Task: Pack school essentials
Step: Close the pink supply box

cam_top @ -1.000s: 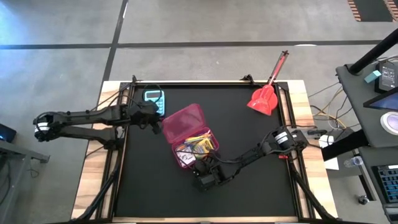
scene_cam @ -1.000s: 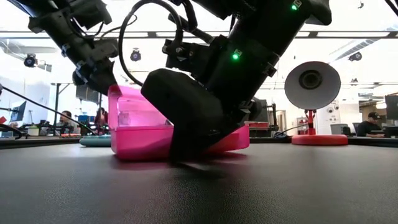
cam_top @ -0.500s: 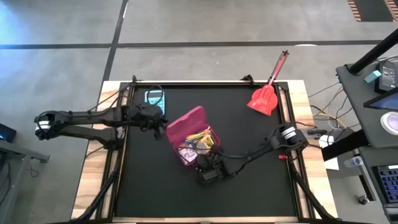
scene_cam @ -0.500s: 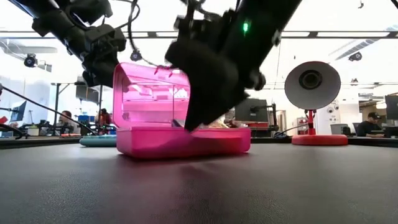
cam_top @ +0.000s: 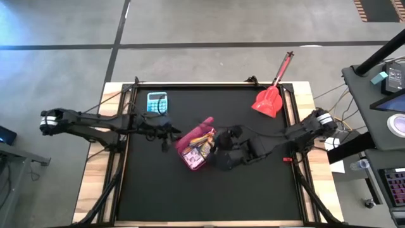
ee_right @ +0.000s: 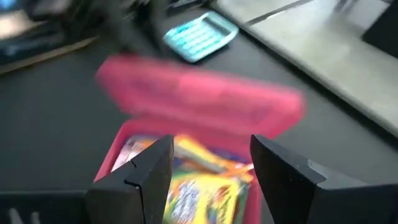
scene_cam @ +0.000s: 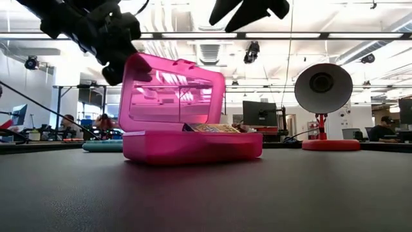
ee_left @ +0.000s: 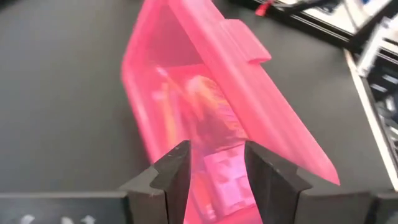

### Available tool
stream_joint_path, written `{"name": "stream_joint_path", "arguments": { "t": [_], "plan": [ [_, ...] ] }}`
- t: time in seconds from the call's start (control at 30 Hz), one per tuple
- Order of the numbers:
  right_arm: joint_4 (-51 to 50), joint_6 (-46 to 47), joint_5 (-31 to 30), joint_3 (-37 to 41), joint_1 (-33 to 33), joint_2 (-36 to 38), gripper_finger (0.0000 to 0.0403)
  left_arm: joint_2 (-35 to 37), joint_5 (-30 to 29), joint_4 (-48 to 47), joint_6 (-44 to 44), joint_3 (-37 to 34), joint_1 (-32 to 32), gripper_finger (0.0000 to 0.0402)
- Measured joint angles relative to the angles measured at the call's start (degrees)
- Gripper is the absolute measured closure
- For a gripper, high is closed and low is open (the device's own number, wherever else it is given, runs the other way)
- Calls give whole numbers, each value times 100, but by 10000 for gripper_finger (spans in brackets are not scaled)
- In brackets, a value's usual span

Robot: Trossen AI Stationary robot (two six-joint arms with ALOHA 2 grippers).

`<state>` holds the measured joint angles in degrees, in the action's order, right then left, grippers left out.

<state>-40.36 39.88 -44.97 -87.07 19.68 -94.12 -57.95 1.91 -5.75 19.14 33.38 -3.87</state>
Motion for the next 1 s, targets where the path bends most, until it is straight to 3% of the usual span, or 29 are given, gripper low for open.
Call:
{"name": "stream_joint_path", "arguments": {
  "t": [0.17,0.4,0.6,1.0],
  "plan": [
    [21,65,-18,155,-264,153,197,-683,0,720,-2,3,501,267],
    [25,579,468,774,-309,-195,197,-1678,-1,1551,7,5,921,267],
    [142,1058,504,1302,-269,-353,197,-2351,-9,2214,136,3,1144,267],
    [1675,1185,1065,2332,102,-409,197,-2841,-15,2507,143,21,1193,267]
  ]
}}
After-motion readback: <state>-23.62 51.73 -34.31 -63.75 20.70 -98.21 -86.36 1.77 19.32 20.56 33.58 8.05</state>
